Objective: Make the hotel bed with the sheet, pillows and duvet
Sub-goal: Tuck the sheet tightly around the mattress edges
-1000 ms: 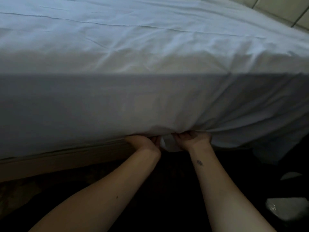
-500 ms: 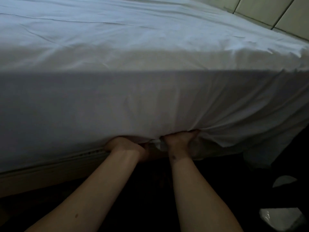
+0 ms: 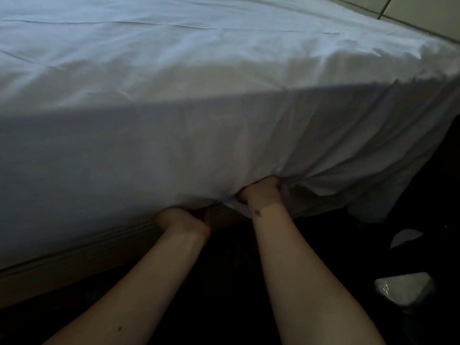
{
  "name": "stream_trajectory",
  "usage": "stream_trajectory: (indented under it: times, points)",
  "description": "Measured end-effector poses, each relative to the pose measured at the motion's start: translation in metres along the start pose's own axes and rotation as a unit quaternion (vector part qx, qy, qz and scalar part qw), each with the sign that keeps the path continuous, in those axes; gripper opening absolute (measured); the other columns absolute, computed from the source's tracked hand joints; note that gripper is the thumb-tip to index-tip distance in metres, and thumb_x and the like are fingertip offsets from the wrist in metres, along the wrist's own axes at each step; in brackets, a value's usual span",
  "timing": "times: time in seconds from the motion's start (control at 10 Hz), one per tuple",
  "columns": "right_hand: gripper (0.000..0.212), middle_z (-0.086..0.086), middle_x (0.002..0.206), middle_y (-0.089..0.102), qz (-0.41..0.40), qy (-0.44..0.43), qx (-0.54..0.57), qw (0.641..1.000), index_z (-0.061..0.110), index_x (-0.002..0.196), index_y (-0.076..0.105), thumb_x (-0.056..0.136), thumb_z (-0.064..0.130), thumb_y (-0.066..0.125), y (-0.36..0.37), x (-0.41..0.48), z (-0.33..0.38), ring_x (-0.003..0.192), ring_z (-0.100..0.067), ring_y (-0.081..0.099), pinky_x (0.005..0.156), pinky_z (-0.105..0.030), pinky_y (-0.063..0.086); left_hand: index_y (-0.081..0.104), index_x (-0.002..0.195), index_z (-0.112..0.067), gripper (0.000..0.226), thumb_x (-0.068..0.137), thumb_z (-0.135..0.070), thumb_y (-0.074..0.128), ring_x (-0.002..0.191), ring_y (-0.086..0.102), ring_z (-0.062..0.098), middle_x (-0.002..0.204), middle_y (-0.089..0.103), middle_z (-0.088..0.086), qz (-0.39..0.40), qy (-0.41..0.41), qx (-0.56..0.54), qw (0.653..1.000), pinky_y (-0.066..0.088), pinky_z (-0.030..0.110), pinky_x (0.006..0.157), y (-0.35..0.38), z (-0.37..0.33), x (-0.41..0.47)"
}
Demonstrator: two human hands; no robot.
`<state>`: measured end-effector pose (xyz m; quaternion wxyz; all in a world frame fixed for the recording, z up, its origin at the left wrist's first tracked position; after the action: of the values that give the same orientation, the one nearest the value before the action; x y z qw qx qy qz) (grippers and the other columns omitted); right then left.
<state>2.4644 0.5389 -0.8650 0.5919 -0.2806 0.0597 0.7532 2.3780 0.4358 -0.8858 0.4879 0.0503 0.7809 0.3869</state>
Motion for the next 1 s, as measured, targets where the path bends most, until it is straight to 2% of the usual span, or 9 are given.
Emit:
stream_trajectory:
  times: [0.1,0.2,0.3,0.4,0.6,0.7,0.8,0.9,1.0]
  points:
    - [0.045,-0.023,0.147,0.038,-0.013,0.065,0.221,0.973,-0.002,0.145,0.032,0.1,0.005,0.033,0.022,0.036,-0.015,0.13,-0.037,0.045,0.1,-0.036,0.044,0.054,0.132,-0.015,0.048,0.098,-0.037,0.028,0.119,0.054,0.03,0.131,0.056,0.008,0.012,-0.005,0.023,1.0,0.041,0.042,0.107,0.003,0.018,-0.012]
    - [0.049,-0.008,0.144,0.048,-0.015,0.067,0.233,0.97,0.014,0.139,0.048,0.1,0.039,0.033,0.022,0.02,-0.004,0.128,-0.035,0.048,0.104,-0.051,0.04,0.059,0.107,-0.01,0.033,0.098,-0.025,0.03,0.101,0.057,0.028,0.111,0.059,0.012,0.049,-0.052,0.041,0.997,0.041,0.041,0.107,0.002,0.027,-0.012]
    - [0.037,-0.013,0.139,0.053,0.02,0.06,0.298,0.953,0.011,0.122,0.058,0.102,0.034,0.036,0.01,0.01,-0.009,0.116,-0.031,0.056,0.091,-0.044,0.047,0.055,0.081,-0.006,0.029,0.095,-0.005,0.03,0.087,0.057,0.024,0.092,0.059,0.011,0.108,-0.098,0.076,0.986,0.038,0.04,0.109,-0.001,0.027,-0.006]
    - [0.028,-0.015,0.132,0.058,0.009,0.042,0.268,0.962,0.011,0.113,0.058,0.103,0.029,0.039,0.0,0.003,-0.023,0.101,-0.025,0.06,0.085,-0.034,0.048,0.056,0.086,-0.003,0.027,0.094,0.008,0.033,0.087,0.057,0.02,0.095,0.06,0.011,0.138,-0.123,0.164,0.969,0.039,0.036,0.108,-0.006,0.025,0.007]
    - [0.031,-0.011,0.117,0.064,-0.023,0.038,0.149,0.988,0.012,0.124,0.056,0.103,0.028,0.04,0.007,-0.016,-0.025,0.1,-0.023,0.063,0.077,-0.031,0.049,0.055,0.126,0.001,0.034,0.093,-0.001,0.056,0.095,0.062,0.018,0.122,0.061,0.012,0.2,-0.106,0.326,0.918,0.044,0.028,0.093,-0.023,0.016,0.014]
    - [0.026,-0.012,0.115,0.064,-0.052,0.047,0.119,0.99,0.012,0.118,0.056,0.102,0.022,0.038,0.0,-0.035,-0.022,0.101,-0.026,0.064,0.07,-0.029,0.048,0.052,0.13,0.004,0.037,0.094,-0.001,0.053,0.105,0.058,0.02,0.129,0.058,0.016,0.208,-0.134,0.318,0.915,0.043,0.027,0.092,-0.022,0.014,0.017]
    - [0.032,-0.014,0.121,0.063,-0.071,0.052,0.108,0.99,0.012,0.129,0.049,0.102,0.024,0.039,-0.015,-0.048,-0.027,0.099,-0.024,0.061,0.084,-0.036,0.047,0.05,0.132,0.003,0.037,0.095,-0.002,0.051,0.109,0.057,0.02,0.134,0.055,0.015,0.203,-0.177,0.299,0.916,0.043,0.025,0.09,-0.02,0.011,0.022]
    - [0.03,-0.007,0.106,0.066,-0.081,0.072,0.109,0.988,0.016,0.127,0.049,0.1,0.025,0.04,-0.028,-0.049,-0.033,0.085,-0.019,0.063,0.073,-0.032,0.048,0.048,0.133,0.001,0.036,0.098,-0.004,0.045,0.126,0.051,0.022,0.138,0.052,0.013,0.211,-0.203,0.29,0.911,0.042,0.026,0.097,-0.018,0.004,0.018]
    - [0.021,-0.004,0.092,0.065,-0.07,0.095,0.128,0.985,0.017,0.109,0.052,0.099,0.03,0.039,-0.036,-0.042,-0.043,0.09,-0.021,0.062,0.083,-0.037,0.046,0.046,0.136,0.001,0.038,0.099,-0.002,0.041,0.123,0.052,0.021,0.137,0.051,0.012,0.212,-0.201,0.289,0.911,0.04,0.027,0.103,-0.016,0.001,0.017]
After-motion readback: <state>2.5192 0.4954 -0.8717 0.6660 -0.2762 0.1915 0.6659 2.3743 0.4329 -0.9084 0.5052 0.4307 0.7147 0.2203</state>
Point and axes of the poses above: each hand's wrist, its own x-axis towards the middle knuckle, its own y-axis out of the palm, z = x × y, the point moved 1 cm from there along x, towards the middle knuckle
